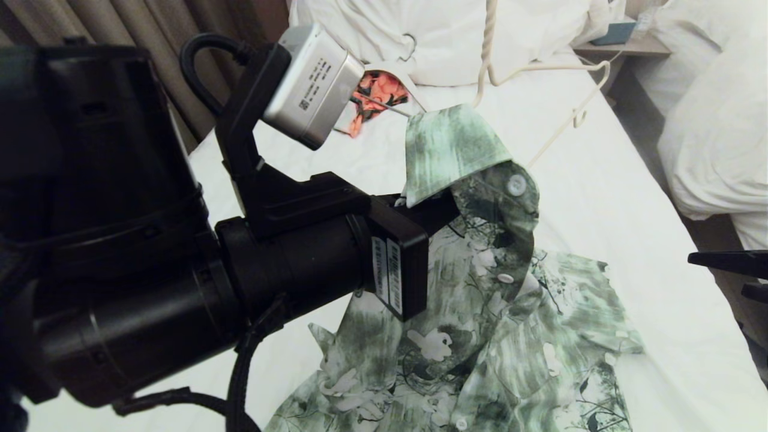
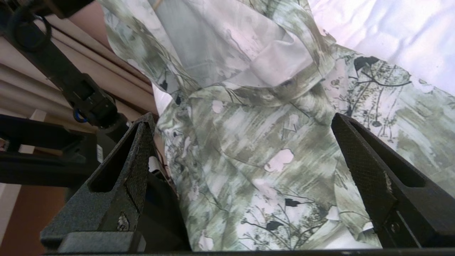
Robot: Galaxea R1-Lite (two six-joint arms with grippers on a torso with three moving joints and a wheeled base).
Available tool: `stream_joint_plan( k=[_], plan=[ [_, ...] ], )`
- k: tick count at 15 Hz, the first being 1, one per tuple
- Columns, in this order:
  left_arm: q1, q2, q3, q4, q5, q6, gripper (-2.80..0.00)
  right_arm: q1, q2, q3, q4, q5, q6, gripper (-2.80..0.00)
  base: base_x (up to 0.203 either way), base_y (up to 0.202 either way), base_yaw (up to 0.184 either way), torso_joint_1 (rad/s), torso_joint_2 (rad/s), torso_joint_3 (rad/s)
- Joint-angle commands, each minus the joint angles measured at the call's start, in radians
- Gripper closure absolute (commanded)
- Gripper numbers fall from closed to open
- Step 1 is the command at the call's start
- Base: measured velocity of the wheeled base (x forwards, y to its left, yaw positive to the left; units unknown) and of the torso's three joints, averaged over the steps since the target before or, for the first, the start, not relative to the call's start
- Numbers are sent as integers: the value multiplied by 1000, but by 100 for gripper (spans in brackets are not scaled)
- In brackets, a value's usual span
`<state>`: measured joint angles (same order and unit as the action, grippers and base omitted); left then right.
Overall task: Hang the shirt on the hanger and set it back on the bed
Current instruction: Hook the other side of the shirt onto the hanger
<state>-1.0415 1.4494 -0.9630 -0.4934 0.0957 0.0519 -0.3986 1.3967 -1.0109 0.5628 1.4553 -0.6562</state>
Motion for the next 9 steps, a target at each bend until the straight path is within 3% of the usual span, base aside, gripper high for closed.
stream_joint_plan(
  k=[1, 3, 6, 9],
  plan=[
    [0, -1, -2, -5, 1, 0, 0, 4, 20, 9, -5, 8, -5, -280, 0, 0, 0, 0, 0, 0],
    [0, -10, -2, -5, 1, 0, 0, 29, 29, -2, -6, 2, 3, -280, 0, 0, 0, 0, 0, 0],
    [-2, -17, -6, -4, 1, -1, 0, 76, 30, -28, 0, -21, 81, -280, 0, 0, 0, 0, 0, 0],
    [-3, -18, -6, -4, 1, -1, 0, 77, 62, -36, 9, -21, 107, -280, 0, 0, 0, 0, 0, 0]
  ],
)
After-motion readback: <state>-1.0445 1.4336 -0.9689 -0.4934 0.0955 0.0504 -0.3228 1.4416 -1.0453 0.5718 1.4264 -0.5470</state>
